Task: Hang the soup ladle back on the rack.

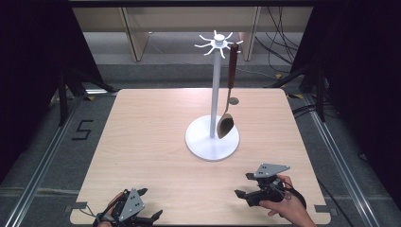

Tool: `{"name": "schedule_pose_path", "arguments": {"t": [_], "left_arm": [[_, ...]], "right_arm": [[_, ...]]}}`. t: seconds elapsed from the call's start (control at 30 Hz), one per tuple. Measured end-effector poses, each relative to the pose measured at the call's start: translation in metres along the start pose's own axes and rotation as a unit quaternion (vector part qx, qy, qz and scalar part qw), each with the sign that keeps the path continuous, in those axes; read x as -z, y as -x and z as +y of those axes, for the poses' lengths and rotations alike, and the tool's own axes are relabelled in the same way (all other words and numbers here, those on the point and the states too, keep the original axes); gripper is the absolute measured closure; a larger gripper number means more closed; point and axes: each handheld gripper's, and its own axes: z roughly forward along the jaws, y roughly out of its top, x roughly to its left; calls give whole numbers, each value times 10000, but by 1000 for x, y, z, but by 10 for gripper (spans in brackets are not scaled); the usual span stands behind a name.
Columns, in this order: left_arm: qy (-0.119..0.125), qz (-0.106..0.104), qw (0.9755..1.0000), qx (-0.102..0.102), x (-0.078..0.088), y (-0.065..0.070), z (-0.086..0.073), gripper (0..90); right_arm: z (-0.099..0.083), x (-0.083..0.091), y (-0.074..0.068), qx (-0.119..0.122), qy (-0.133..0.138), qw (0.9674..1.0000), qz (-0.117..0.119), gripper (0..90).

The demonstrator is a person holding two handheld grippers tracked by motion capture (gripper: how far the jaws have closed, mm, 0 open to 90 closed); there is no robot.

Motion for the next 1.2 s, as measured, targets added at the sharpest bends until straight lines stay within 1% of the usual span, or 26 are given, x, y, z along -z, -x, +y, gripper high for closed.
{"name": "schedule_pose_path", "arguments": {"t": [0.03,0.07,0.1,0.13,0.17,0.2,0.23,0.27,0.3,0.33,0.37,0.4,0.43,0.5,0.53,0.6,0.63,0.73,0.8,0.9,0.97,1.0,1.1,1.13,1.17,1.2], "left_arm": [[15,27,10000,-2,0,0,0,157],[25,15,10000,5,-1,0,0,157],[33,16,10000,13,-1,0,0,157],[-4,-10,10000,11,0,0,0,157],[-4,1,10000,6,0,0,0,157],[-17,-13,10000,1,0,0,0,157],[40,16,10000,13,-1,0,-1,157],[37,17,10000,13,-1,0,0,157],[41,23,10000,18,-1,0,0,157],[-28,-24,10000,25,0,0,0,157],[3,7,10000,1,0,0,0,157],[34,16,10000,7,-1,0,-1,157],[0,-11,10000,-10,0,0,0,157],[14,23,10000,2,0,0,0,157],[6,20,10000,-4,0,0,0,157],[2,15,10000,-6,0,0,0,157],[-24,-22,10000,36,0,0,0,157],[0,13,10000,-8,0,0,0,157],[5,18,10000,-7,0,0,0,157],[-1,19,10000,-9,0,0,0,157],[5,20,10000,-10,0,0,0,157],[9,23,10000,-5,0,0,0,157],[-1,18,10000,-11,0,0,0,157],[5,20,10000,-8,0,0,0,157],[10,22,10000,-5,0,0,0,157],[8,22,10000,-7,0,0,0,157]], "right_arm": [[-1,0,0,-1,26,10000,12,231],[-1,2,-1,15,-33,10000,10,231],[-2,2,0,44,30,10000,-10,231],[-3,4,-4,-144,-47,9999,33,231],[-4,4,-4,-170,-18,9998,47,231],[-5,4,-2,-3,43,10000,-28,231],[-6,5,-2,-12,52,10000,-9,231],[-7,6,-2,14,59,10000,-20,231],[-8,7,-3,-17,23,10000,3,231],[-8,7,-4,-7,11,10000,29,231],[-9,6,-4,19,59,10000,28,231],[-10,7,-6,-69,46,10000,6,231],[-10,8,-5,31,26,10000,6,231],[-11,8,-6,-9,10,10000,41,231],[-12,8,-6,10,50,10000,38,231],[-13,8,-6,6,14,10000,16,231],[-13,8,-6,8,18,10000,19,231],[-14,9,-6,0,53,10000,-36,233],[-14,9,-5,5,72,10000,-4,234],[-15,10,-5,9,57,9999,-84,235],[-15,10,-5,-46,30,10000,-57,236],[-15,10,-8,-154,19,9999,-29,236],[-15,10,-7,-131,10,9999,-12,236],[-15,10,-7,-61,37,10000,-41,236],[-15,9,-7,-74,42,10000,-9,236],[-15,9,-5,-8,38,10000,-13,237]]}}
